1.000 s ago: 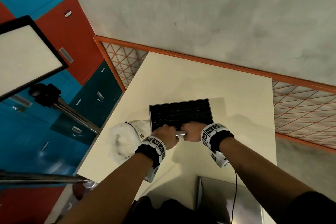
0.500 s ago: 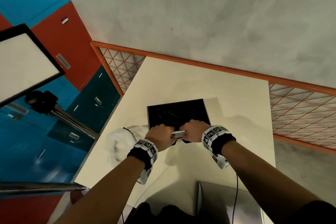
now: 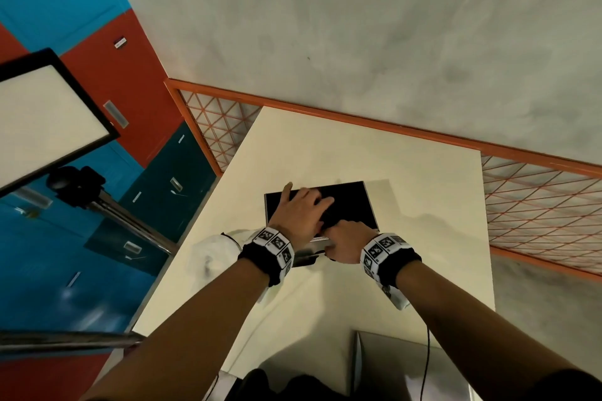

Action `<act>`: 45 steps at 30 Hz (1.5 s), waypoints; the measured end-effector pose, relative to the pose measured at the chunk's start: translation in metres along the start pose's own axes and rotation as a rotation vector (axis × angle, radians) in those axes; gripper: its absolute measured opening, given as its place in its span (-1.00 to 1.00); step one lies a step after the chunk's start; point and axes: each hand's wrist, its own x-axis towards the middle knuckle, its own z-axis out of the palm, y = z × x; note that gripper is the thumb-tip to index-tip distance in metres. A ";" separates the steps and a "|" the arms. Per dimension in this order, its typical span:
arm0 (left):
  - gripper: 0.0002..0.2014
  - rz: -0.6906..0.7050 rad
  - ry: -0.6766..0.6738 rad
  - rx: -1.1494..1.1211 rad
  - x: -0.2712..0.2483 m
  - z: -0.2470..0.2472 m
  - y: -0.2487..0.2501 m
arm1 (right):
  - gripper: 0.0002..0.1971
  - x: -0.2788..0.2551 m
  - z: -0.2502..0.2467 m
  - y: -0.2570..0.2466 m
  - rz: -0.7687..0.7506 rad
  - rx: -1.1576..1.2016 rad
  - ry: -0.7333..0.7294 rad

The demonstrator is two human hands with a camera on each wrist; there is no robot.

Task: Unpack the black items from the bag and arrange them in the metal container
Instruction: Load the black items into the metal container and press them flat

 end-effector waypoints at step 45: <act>-0.40 -0.168 -0.003 -0.034 -0.016 0.053 -0.007 | -0.48 0.042 0.017 0.022 0.090 0.003 0.330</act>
